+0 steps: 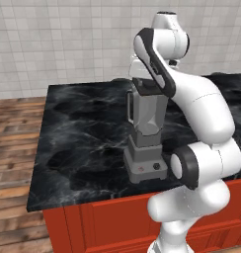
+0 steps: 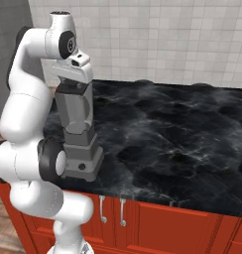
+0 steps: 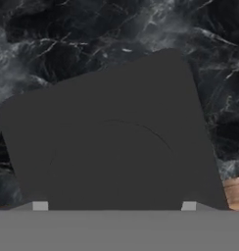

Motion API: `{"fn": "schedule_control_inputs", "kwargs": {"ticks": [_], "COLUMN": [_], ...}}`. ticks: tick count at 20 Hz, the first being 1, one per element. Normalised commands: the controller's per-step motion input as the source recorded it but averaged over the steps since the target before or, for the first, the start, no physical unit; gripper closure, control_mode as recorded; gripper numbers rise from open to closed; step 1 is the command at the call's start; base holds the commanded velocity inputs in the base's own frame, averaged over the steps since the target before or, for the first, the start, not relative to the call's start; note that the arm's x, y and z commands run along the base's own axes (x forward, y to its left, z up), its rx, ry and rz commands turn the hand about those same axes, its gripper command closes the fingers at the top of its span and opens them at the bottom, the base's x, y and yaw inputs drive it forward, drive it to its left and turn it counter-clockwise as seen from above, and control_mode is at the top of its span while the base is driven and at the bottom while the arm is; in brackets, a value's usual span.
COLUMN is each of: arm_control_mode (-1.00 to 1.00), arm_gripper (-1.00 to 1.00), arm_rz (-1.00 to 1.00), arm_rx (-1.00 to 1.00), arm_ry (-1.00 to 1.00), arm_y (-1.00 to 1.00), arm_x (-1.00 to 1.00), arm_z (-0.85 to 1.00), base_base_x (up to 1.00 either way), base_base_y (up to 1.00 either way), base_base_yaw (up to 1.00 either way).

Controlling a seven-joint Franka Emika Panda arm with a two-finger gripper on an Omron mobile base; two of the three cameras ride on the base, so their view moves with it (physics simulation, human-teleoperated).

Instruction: Open the blender lid, put the banana in the blender, close the lid, and start the blender.

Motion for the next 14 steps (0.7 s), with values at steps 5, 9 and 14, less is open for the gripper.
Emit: {"fn": "schedule_control_inputs", "kwargs": {"ticks": [5,9,14], "arm_control_mode": [-1.00,-1.00,-1.00], "arm_gripper": [1.00,1.00,1.00], "arm_rz": [0.01,-0.02,-0.09], "arm_rx": [0.00,0.00,0.00], "arm_ry": [0.05,0.23,0.22], "arm_y": [0.00,-0.01,-0.03], "arm_x": [0.02,-0.06,-0.14], "arm_z": [0.30,0.21,0.04], "base_base_x": [0.00,0.00,0.00], "base_base_y": [0.00,0.00,0.00], "base_base_yaw": [0.00,0.00,0.00]}}
